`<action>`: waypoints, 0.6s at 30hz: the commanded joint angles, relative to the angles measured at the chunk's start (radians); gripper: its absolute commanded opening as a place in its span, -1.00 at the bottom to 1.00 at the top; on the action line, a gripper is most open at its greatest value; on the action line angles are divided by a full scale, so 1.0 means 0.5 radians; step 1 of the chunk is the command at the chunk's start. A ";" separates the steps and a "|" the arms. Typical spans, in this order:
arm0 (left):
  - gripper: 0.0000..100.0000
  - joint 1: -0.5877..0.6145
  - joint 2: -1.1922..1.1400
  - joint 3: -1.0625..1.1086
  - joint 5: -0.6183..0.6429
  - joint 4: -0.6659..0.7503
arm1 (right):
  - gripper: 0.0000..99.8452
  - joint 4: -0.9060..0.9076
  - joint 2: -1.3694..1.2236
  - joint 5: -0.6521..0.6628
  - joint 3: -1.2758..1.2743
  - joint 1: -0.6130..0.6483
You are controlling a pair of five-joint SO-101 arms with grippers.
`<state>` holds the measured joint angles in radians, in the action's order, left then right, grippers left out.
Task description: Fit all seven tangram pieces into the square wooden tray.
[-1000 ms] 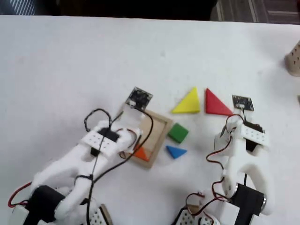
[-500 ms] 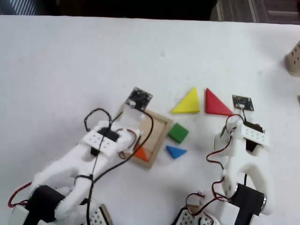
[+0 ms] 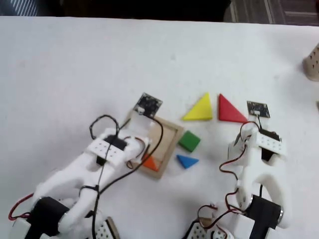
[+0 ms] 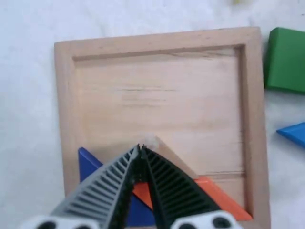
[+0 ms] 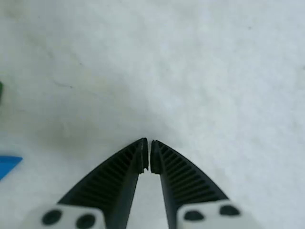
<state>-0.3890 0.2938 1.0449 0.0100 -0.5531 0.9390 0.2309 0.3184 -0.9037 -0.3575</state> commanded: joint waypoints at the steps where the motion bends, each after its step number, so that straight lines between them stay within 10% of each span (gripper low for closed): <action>1: -0.96 0.002 0.005 -0.104 0.028 0.095 | -0.96 -0.005 0.069 0.012 0.015 0.020; 18: -0.96 0.041 -0.002 -0.095 0.034 0.175 | -0.96 -0.005 0.069 0.012 0.015 0.020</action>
<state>-0.3874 0.2938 1.0449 0.0100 -0.5194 0.9390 0.2309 0.3184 -0.9037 -0.3575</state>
